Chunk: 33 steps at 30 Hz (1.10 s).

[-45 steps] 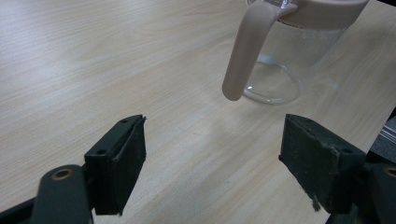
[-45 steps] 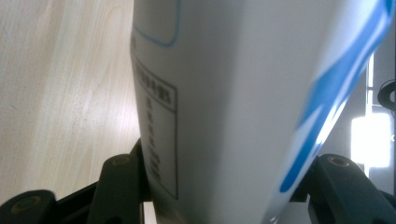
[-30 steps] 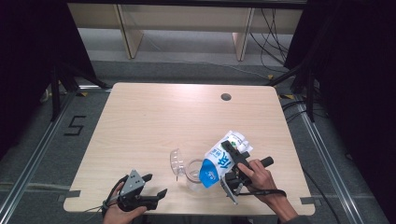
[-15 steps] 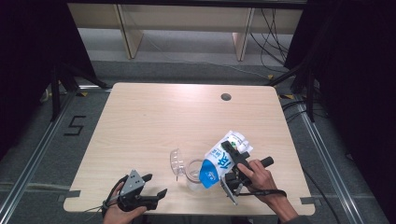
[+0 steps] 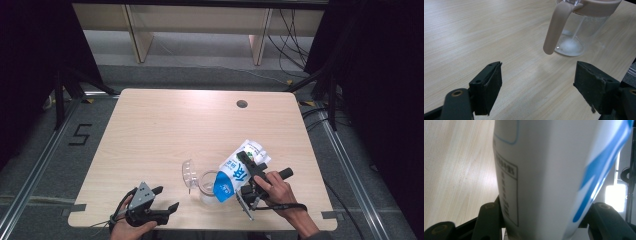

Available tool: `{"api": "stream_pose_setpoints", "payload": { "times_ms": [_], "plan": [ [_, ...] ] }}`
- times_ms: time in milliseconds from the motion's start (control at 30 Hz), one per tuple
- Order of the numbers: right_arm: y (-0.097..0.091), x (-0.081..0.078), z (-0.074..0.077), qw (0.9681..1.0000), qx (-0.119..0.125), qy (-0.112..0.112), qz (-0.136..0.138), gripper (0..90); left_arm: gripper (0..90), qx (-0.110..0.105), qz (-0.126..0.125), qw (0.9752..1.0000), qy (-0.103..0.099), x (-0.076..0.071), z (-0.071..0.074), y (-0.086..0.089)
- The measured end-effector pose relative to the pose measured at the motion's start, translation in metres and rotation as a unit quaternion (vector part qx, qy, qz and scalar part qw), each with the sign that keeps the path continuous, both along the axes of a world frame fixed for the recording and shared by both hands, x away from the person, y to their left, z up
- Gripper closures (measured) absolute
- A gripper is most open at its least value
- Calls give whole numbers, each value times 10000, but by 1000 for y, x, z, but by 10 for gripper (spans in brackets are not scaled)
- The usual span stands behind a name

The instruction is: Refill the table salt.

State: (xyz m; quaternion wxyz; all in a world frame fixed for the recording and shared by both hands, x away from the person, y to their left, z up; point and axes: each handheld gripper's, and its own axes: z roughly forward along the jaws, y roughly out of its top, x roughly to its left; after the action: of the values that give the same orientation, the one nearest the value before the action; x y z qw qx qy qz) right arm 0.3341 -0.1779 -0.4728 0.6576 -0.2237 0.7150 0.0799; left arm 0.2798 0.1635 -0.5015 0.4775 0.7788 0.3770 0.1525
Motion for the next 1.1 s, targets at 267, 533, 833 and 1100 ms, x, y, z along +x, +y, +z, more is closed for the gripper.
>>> {"api": "stream_pose_setpoints", "payload": {
  "times_ms": [267, 533, 833, 1100],
  "plan": [
    [0, 0, 2, 9999, -82, -104, 80, 490, 219, -42, 28, 10000, 26, 0, 0, 0],
    [0, -1, 0, 10000, -24, -49, 14, 491, 219, -41, 26, 10000, 27, 0, 0, 0],
    [1, -1, 0, 9999, -100, -79, 3, 495, 219, -41, 27, 10000, 29, 0, 0, 0],
    [0, -2, 1, 9999, -77, -110, -6, 496, 218, -42, 29, 10000, 31, 0, 0, 0]
  ]
}}
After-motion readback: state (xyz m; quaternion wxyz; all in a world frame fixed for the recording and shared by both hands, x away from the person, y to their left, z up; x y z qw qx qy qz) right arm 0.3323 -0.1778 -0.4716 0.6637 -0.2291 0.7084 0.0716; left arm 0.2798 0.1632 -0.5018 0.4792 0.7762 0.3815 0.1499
